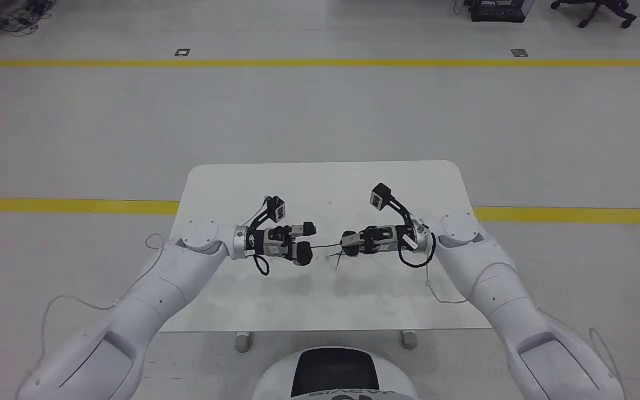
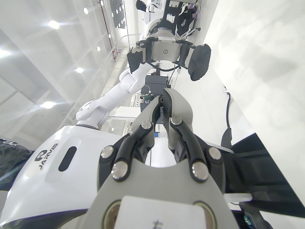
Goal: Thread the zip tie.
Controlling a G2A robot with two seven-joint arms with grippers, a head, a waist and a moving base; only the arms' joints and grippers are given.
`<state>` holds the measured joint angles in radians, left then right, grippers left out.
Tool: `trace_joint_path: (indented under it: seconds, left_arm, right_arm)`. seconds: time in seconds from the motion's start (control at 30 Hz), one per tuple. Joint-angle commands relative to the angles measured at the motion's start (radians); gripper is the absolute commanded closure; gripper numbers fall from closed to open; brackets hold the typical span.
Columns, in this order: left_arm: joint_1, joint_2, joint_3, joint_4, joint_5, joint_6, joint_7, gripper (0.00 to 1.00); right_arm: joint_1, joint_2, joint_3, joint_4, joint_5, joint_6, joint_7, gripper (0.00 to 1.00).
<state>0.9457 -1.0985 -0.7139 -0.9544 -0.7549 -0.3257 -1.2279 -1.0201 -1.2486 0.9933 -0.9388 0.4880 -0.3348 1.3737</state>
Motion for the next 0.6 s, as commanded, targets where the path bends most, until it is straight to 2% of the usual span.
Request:
trace_joint_path:
  seconds: [0.0, 0.27, 0.33, 0.57]
  left_arm:
    - [0.011, 0.0, -0.002, -0.019, -0.003, 0.001, 0.023, 0.0]
    - [0.038, -0.001, -0.016, -0.046, -0.016, 0.01, 0.093, 0.0]
    - [0.043, -0.001, -0.024, -0.055, -0.01, -0.014, 0.126, 0.0]
    - [0.044, 0.0, -0.029, -0.062, -0.003, -0.014, 0.129, 0.0]
  right_arm:
    - [-0.012, 0.0, -0.002, -0.02, 0.003, 0.008, -0.023, 1.0]
    - [-0.014, -0.004, -0.004, -0.016, 0.066, 0.011, -0.003, 1.0]
    - [-0.01, -0.006, -0.008, -0.011, 0.076, 0.006, 0.006, 1.0]
    - [-0.011, -0.007, -0.009, -0.013, 0.076, 0.005, -0.001, 1.0]
